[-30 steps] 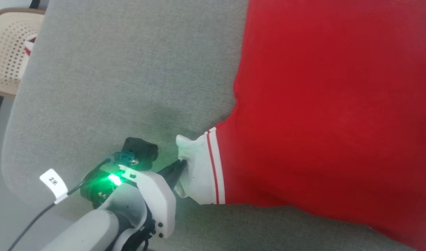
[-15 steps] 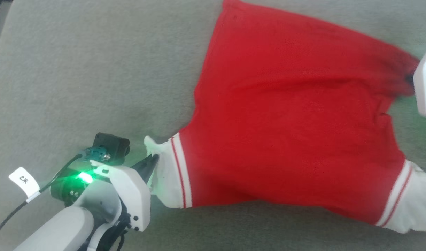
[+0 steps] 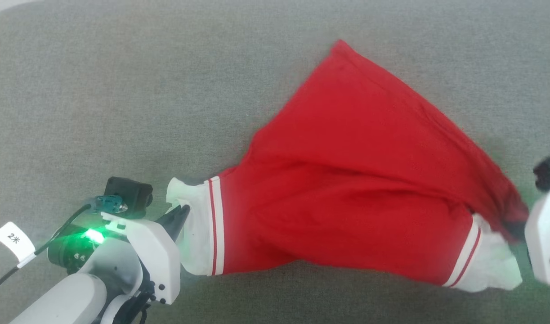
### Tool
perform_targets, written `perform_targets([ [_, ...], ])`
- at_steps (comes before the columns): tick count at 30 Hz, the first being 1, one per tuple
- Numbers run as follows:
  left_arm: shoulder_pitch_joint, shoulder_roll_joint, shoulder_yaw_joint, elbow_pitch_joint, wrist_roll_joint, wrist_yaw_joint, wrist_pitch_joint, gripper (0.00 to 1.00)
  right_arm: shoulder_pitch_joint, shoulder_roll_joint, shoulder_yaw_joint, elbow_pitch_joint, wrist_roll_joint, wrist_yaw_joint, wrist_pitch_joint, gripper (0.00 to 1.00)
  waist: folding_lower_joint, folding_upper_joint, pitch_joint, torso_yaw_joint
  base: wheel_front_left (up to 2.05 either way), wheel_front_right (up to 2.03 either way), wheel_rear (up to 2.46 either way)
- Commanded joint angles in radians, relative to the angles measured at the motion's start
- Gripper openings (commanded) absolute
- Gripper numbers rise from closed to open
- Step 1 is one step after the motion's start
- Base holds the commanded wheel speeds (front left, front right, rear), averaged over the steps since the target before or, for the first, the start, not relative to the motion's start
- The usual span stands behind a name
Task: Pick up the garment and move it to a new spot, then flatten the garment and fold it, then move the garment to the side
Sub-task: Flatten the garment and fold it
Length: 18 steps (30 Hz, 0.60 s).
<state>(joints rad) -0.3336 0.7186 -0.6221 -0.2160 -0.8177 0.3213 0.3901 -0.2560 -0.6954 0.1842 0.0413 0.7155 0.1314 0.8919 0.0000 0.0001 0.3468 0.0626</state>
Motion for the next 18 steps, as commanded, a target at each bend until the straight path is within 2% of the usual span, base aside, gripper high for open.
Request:
perform_targets([
  [1, 0.005, 0.005, 0.003, -0.003, -0.008, 0.007, 0.003, 0.0, 0.092, 0.028, -0.025, -0.016, -0.018, -0.001, 0.03, 0.0, 0.0, -0.0001, -0.002, -0.003, 0.0, 0.0, 0.0],
  [5, 0.008, 0.008, 0.005, -0.007, -0.012, 0.007, 0.003, 0.0, 0.178, 0.075, -0.075, -0.042, -0.059, -0.001, 0.036, 0.0, 0.0, -0.0001, 0.0, -0.007, 0.0, 0.0, 0.0],
  [7, 0.006, 0.008, 0.005, -0.006, -0.013, 0.006, 0.004, 0.0, 0.207, 0.123, -0.101, -0.035, -0.079, -0.001, 0.023, 0.0, 0.0, -0.0001, 0.002, -0.01, 0.0, 0.0, 0.0],
  [8, 0.003, 0.007, 0.004, -0.005, -0.014, 0.005, 0.004, 0.0, 0.205, 0.145, -0.115, -0.027, -0.099, -0.001, 0.006, 0.15, 0.0, -0.0001, 0.003, -0.011, 0.0, 0.0, 0.0],
  [9, 0.001, 0.006, 0.004, -0.003, -0.014, 0.003, 0.004, 0.0, 0.199, 0.164, -0.125, -0.014, -0.122, -0.001, -0.011, 0.45, 0.0, -0.0001, 0.004, -0.013, 0.0, 0.0, 0.0],
  [10, -0.001, 0.005, 0.004, -0.002, -0.014, 0.001, 0.004, 0.0, 0.197, 0.174, -0.123, -0.002, -0.14, -0.002, -0.013, 1.0, 0.0, -0.0001, 0.004, -0.014, 0.0, 0.0, 0.0],
  [14, -0.008, 0.005, 0.003, 0.005, -0.015, -0.002, 0.005, 0.0, 0.175, 0.195, -0.127, -0.013, -0.159, -0.002, 0.002, 1.0, 0.0, -0.0001, 0.001, -0.02, 0.0, 0.0, 0.0],
  [18, -0.004, 0.004, 0.0, 0.006, -0.017, -0.004, 0.002, 0.0, 0.144, 0.161, -0.15, -0.12, -0.132, -0.002, 0.041, 1.0, 0.0, -0.0001, -0.007, -0.022, 0.0, 0.0, 0.0],
])
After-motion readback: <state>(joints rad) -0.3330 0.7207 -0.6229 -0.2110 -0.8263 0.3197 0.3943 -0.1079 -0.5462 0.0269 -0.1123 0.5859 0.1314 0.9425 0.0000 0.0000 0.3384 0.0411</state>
